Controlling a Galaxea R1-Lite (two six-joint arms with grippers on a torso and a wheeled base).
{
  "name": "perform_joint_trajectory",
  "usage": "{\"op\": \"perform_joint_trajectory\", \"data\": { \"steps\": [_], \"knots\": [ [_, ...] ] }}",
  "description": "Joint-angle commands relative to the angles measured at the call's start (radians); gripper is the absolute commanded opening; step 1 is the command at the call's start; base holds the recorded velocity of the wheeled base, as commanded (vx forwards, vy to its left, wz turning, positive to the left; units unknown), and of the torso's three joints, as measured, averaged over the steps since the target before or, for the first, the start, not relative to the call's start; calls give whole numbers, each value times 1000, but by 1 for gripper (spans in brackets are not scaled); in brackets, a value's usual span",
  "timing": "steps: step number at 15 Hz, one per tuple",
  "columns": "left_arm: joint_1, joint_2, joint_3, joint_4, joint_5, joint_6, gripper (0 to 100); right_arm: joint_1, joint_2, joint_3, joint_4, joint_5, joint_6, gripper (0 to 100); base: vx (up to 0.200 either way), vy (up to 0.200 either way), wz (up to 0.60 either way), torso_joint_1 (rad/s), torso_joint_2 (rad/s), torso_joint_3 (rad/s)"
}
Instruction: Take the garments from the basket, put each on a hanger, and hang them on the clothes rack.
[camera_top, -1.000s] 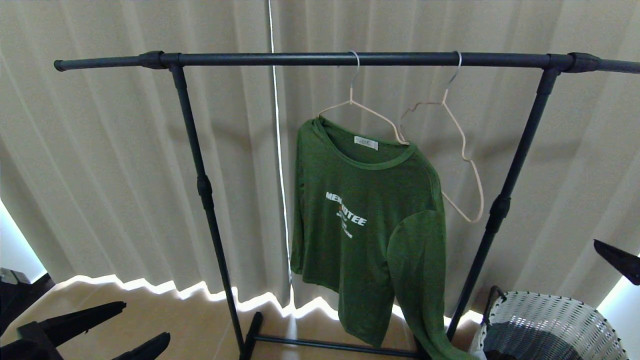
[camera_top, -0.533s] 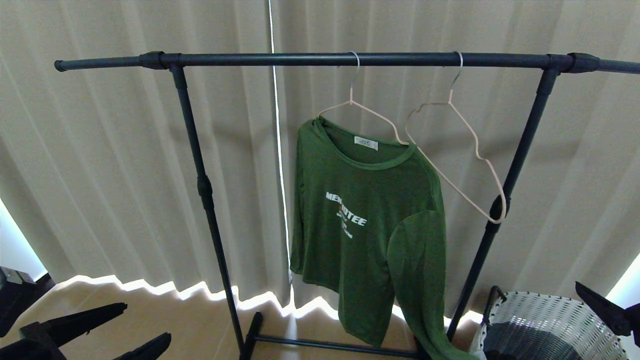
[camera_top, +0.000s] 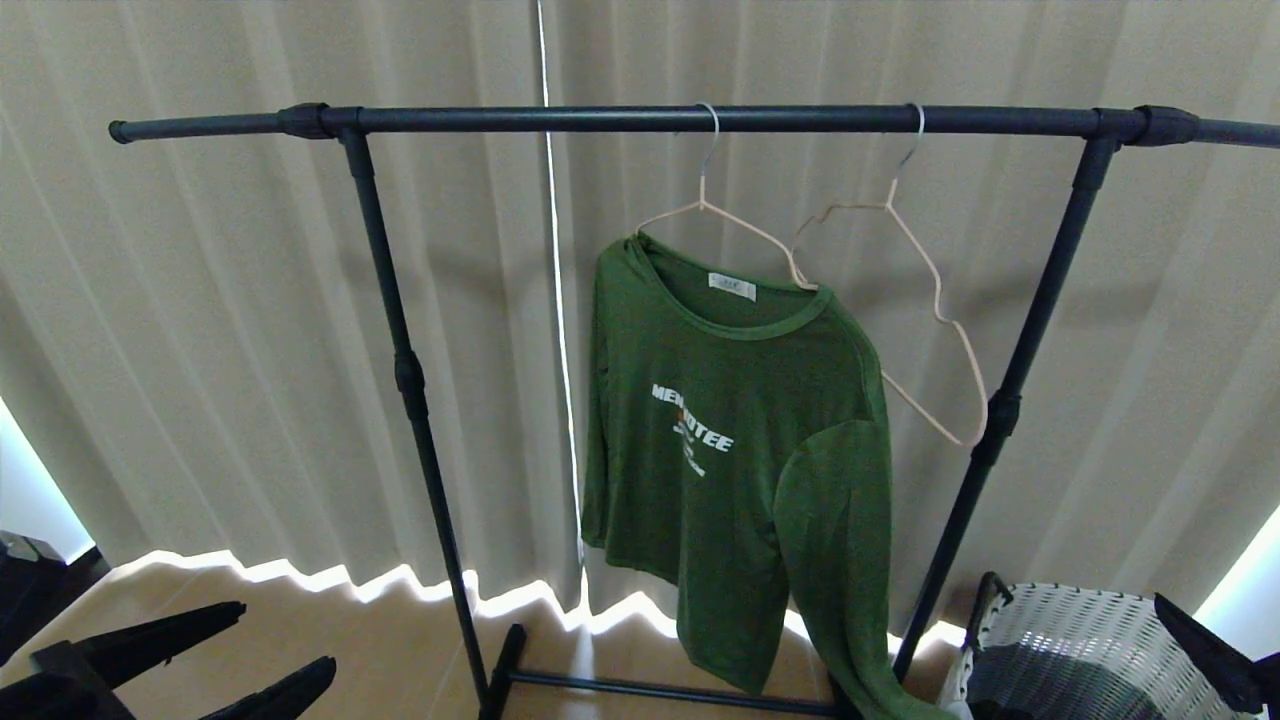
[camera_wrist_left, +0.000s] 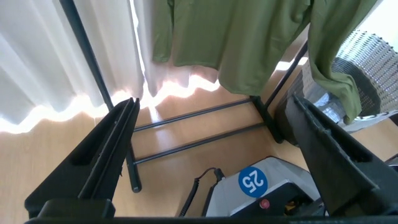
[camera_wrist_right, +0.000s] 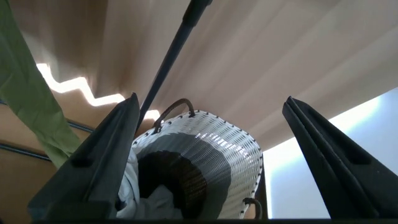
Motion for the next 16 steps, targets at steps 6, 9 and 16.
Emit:
{"op": "perform_joint_trajectory", "data": {
  "steps": [6,9,16],
  "knots": [
    [-3,-6,4,0,-1,3,100,-1,-3,4,3,0,0,100,0,0,0,-89,306,201],
    [-3,-6,4,0,-1,3,100,-1,0,2,1,0,0,100,0,0,0,-108,443,334],
    [-3,-6,5,0,-1,3,100,-1,2,16,-5,0,1,100,0,0,0,-21,141,104]
  ]
}}
